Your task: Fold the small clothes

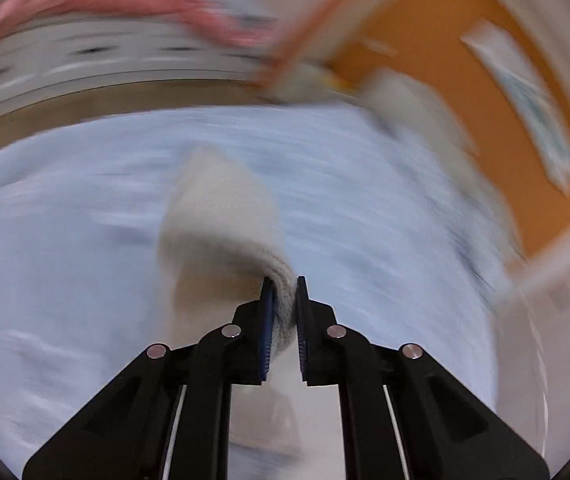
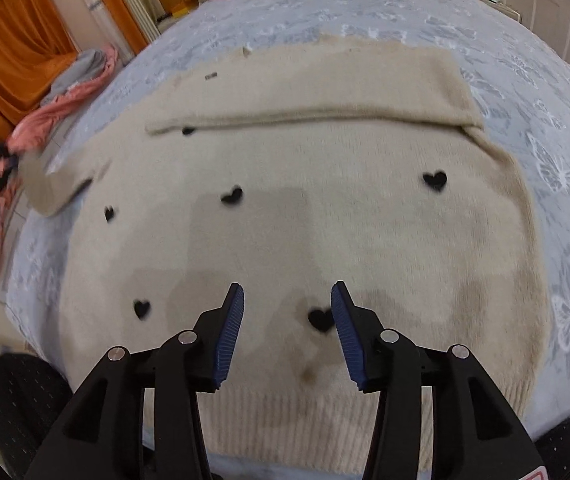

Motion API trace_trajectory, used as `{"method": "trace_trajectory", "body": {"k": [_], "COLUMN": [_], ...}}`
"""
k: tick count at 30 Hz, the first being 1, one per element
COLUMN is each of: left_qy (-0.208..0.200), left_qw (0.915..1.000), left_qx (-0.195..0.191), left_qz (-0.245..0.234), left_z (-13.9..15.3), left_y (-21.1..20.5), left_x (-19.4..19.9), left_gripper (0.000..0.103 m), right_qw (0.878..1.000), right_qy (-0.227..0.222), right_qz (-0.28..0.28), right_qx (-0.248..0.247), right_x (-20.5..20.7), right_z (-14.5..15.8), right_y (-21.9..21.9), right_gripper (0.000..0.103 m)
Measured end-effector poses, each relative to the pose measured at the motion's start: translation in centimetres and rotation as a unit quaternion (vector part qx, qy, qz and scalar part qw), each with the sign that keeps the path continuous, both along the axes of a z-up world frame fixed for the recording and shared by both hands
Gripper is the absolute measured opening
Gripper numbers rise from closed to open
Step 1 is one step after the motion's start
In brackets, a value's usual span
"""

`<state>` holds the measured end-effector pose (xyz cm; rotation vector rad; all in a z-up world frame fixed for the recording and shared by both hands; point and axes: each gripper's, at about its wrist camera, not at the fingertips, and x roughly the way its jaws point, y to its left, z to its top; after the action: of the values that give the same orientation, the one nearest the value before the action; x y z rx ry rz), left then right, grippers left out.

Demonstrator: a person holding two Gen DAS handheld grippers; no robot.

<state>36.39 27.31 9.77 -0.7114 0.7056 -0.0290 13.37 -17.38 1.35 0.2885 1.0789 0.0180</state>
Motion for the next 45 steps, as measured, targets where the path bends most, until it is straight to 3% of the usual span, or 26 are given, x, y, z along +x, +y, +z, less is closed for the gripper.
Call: {"method": "trace_trajectory", "body": {"k": [3,5,6,7,8,10,13,16,20,23,26,27,28,29,30,33,35,36,37,39,40,43,45], "left_qy": [-0.032,-0.007,0.009,0.032,0.067,0.112,0.150,0.148,0.156,0.167,0.185,0.186,0.181,0.169,0.153,0.086,0.077,0.087,0.118,0.167,0.181,0.164,0.167], "left_qw": [0.9910,0.9801,0.9756,0.9726,0.9708,0.9681,0.9663,0.9769,0.9832,0.9814,0.9711,0.9692,0.9695,0.9726,0.9767,0.9905,0.9931,0.9927,0.9907,0.9846,0.9821,0.9858,0.9856], "left_qx": [-0.020,-0.039,-0.047,-0.047,-0.046,-0.072,-0.120,-0.110,-0.091,-0.094,-0.142,-0.152,-0.155,-0.153,-0.148,-0.106,-0.088,-0.084,-0.069,-0.048,-0.049,-0.033,-0.022], "left_qz": [-0.129,-0.195,-0.214,-0.226,-0.226,-0.213,-0.171,-0.108,-0.029,0.016,0.051,0.055,0.054,0.043,0.028,0.016,0.009,0.002,-0.008,-0.017,-0.017,-0.012,-0.017], "left_z": [2.4,0.9,-0.4,-2.1,-4.4,-8.1,-11.9,-12.4,-12.1,-12.7,-14.3,-14.6,-14.4,-14.0,-13.1,-9.6,-9.3,-10.0,-11.6,-13.9,-14.9,-14.4,-14.6], "left_y": [-11.7,-19.8,-22.6,-25.2,-27.6,-29.4,-28.0,-24.1,-17.8,-14.6,-12.0,-11.7,-11.5,-11.4,-11.4,-11.0,-11.3,-12.1,-12.8,-14.1,-14.5,-14.6,-14.6], "left_x": [0.0,-0.8,-1.1,-1.5,-2.3,-4.2,-7.0,-6.9,-6.7,-6.0,-5.5,-5.3,-5.3,-4.8,-4.2,-4.1,-3.8,-3.0,-2.5,-1.8,-1.8,-2.2,-2.2], "left_gripper": [0.010,0.015,0.021,0.036,0.042,0.046,0.050,0.063,0.064,0.064,0.063,0.057,0.041,0.027,0.007,0.008,0.008,0.008,0.008,0.007,0.007,0.007,0.007], "right_qw": [1.000,0.999,0.999,0.998,0.997,0.996,0.995,0.995,0.990,0.988,0.984,0.983,0.983,0.985,0.988,0.980,0.970,0.971,0.981,0.995,0.995,0.987,0.984], "right_qy": [-0.011,-0.017,-0.020,-0.020,-0.018,-0.018,-0.031,-0.042,-0.048,-0.040,-0.009,0.004,0.020,0.022,-0.008,-0.137,-0.211,-0.216,-0.170,-0.027,-0.011,-0.096,-0.122], "right_qz": [-0.019,-0.033,-0.046,-0.053,-0.065,-0.082,-0.085,-0.068,-0.087,-0.106,-0.111,-0.112,-0.103,-0.089,-0.076,-0.047,-0.053,-0.063,-0.070,-0.089,-0.095,-0.099,-0.096], "right_qx": [0.010,0.015,0.016,0.018,0.024,0.030,0.033,0.051,0.096,0.105,0.138,0.145,0.151,0.143,0.131,0.140,0.110,0.082,0.056,0.030,0.033,0.087,0.082], "right_x": [0.0,-0.1,-0.2,-0.3,-0.3,-0.3,0.6,3.5,9.6,14.2,18.0,18.8,19.8,20.3,20.5,18.7,16.5,16.0,16.8,18.7,18.4,16.3,16.0], "right_z": [0.3,0.5,0.5,0.4,0.2,0.3,1.1,1.5,1.1,0.1,-2.2,-2.7,-3.3,-3.0,-1.3,5.7,8.8,8.4,5.9,-1.2,-2.3,1.5,2.1], "right_y": [-1.1,-2.0,-2.9,-3.6,-4.6,-6.2,-8.2,-9.1,-10.2,-10.0,-9.2,-8.9,-8.2,-7.5,-6.9,-6.5,-7.3,-7.9,-8.7,-10.2,-10.6,-11.0,-11.1], "right_gripper": [0.046,0.046,0.048,0.049,0.049,0.049,0.053,0.058,0.058,0.058,0.059,0.050,0.015,0.008,0.008,0.007,0.007,0.007,0.006,0.006,0.006,0.006,0.006]}}
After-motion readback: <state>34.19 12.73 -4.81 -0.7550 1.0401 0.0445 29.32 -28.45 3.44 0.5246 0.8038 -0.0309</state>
